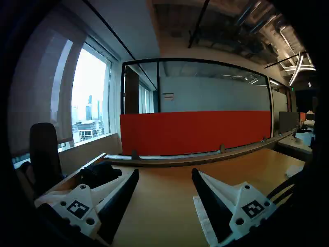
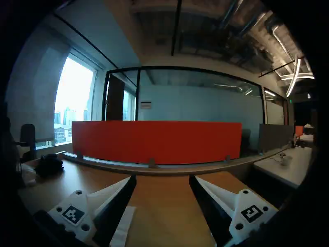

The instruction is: Fold towel

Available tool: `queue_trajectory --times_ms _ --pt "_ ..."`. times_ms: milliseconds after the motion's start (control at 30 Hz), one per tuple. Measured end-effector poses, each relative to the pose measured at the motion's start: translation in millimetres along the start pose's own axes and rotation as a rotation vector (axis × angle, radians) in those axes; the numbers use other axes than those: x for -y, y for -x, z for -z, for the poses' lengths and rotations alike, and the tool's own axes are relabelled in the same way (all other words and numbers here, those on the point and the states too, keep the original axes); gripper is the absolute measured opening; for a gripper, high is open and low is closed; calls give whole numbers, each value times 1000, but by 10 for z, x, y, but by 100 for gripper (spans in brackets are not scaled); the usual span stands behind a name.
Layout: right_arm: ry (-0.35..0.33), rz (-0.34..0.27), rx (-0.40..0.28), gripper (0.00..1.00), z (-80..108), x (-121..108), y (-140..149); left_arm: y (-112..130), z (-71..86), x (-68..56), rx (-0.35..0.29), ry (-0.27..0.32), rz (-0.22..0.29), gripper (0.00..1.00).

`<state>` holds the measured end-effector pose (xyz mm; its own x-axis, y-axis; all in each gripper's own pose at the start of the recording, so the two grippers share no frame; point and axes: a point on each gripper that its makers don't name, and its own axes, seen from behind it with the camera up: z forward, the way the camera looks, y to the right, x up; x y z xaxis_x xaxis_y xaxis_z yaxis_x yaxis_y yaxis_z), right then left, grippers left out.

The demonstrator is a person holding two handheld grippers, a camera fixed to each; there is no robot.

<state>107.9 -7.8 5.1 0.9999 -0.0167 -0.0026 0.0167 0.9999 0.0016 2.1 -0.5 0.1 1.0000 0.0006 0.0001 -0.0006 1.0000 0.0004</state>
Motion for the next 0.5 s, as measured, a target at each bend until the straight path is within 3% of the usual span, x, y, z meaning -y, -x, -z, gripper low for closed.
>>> queue_trajectory --times_ms 200,500 --pt "7 -4 2 99 -27 4 -330 -278 -19 54 9 -6 -6 95" --pt "3 0 18 99 -63 27 -595 -441 -17 11 46 22 -14 95"
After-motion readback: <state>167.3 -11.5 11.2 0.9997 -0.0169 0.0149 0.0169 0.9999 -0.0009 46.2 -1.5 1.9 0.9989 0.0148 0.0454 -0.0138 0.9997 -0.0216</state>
